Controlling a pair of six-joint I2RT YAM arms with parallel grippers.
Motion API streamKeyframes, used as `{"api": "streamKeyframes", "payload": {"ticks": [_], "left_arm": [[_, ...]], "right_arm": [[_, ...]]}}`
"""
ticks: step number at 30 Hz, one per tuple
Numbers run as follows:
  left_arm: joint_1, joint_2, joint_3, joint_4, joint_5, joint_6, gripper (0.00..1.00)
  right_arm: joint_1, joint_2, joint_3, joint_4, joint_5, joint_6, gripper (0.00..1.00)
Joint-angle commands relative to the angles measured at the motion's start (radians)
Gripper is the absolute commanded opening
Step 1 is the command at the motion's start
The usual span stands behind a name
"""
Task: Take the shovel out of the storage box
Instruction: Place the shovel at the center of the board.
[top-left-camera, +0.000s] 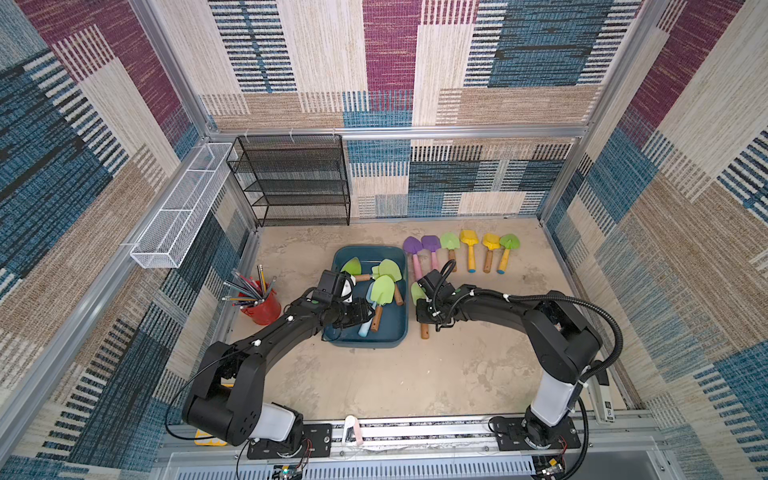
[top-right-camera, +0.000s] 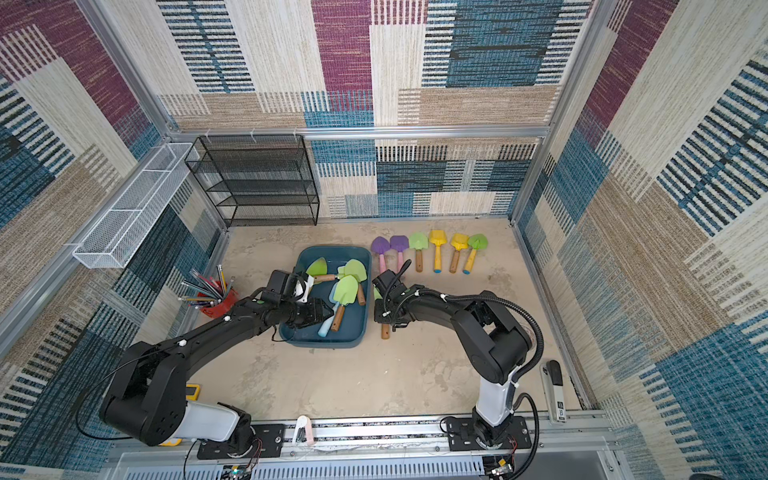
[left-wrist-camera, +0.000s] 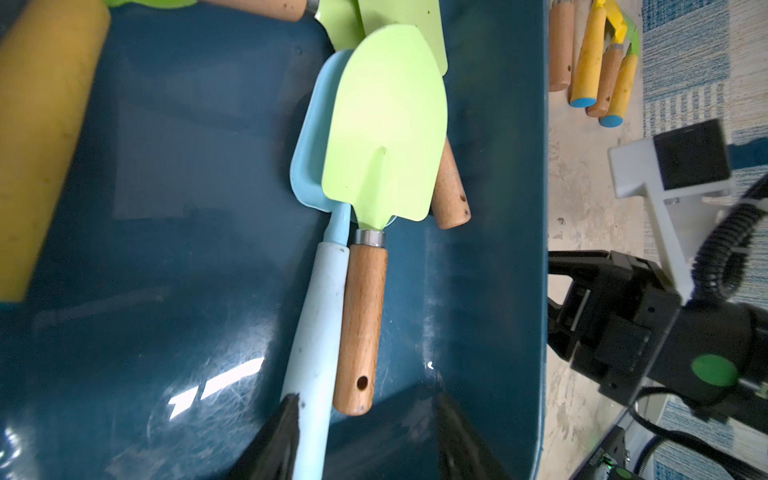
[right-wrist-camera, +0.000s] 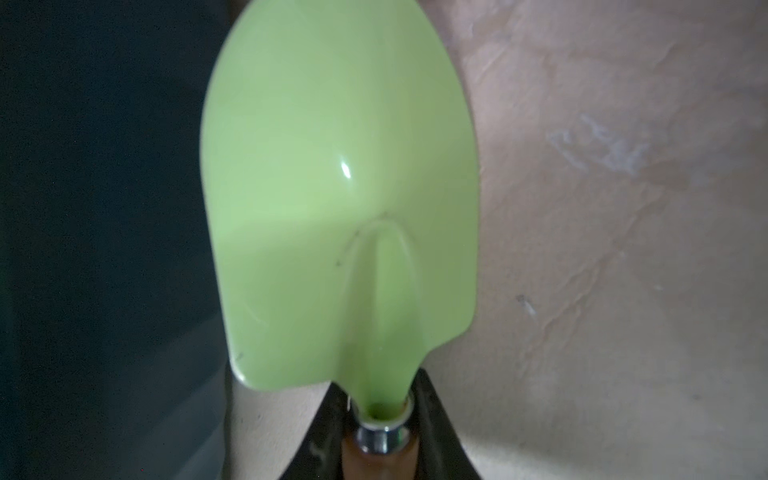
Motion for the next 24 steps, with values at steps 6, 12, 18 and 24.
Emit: {"api": "streamKeyframes", "payload": {"ticks": [6,12,18,24], "left_arm": [[0.001,0.030,0.007,0.023,0.028,0.013,0.56],[-0.006,0.045,0.014,0.024,0.031,0.013,0.56],[-0.011,0.049,0.009,0.016,0.016,0.013,0.56],[-0.015,0.064,0.027,-0.010,-0.006,0.022,0.56]], "right_arm": [[0.008,0.008,-0.007,-0.005,0.005,0.017,0.28],[0.011,0.012,-0.008,0.007,-0.014,0.017,0.32],[0.018,0.004,-0.008,0.032,-0.043,0.025,0.34],[0.024,-0.021,-0.008,0.038,-0.066,0.028,0.34]]}}
